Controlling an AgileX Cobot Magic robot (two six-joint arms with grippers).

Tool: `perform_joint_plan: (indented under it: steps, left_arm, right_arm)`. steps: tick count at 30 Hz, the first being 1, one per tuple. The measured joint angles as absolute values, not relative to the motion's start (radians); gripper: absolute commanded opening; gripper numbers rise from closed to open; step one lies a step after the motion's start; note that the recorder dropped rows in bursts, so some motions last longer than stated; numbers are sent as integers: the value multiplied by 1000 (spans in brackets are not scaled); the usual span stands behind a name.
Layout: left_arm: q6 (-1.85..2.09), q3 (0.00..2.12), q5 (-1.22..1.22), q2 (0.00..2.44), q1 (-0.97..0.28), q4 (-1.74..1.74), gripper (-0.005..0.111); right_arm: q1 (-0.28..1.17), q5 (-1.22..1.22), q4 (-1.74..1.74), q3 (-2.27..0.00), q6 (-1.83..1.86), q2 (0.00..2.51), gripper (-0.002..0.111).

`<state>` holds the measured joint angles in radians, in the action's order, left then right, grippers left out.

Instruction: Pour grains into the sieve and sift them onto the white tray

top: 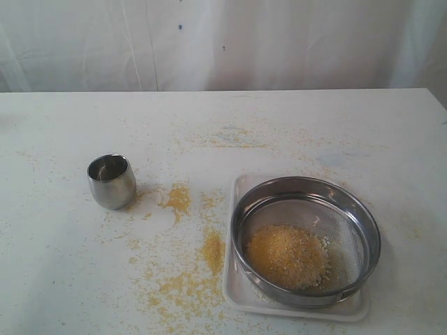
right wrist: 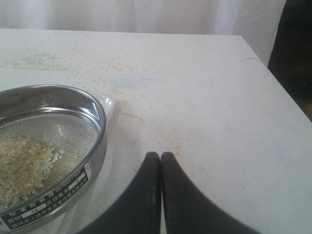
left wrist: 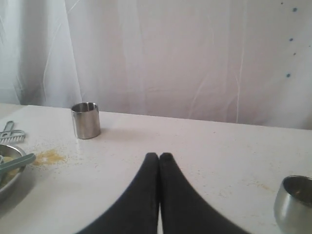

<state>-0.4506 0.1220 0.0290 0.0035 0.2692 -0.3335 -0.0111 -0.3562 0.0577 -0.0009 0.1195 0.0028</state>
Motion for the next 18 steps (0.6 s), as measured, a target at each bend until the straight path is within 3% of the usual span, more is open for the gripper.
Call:
perform_joint_plan:
  steps: [18]
  left_arm:
    - [-280, 122, -381, 4, 253, -120, 0]
  right_arm:
    - [-11, -356, 58, -1, 119, 3, 0]
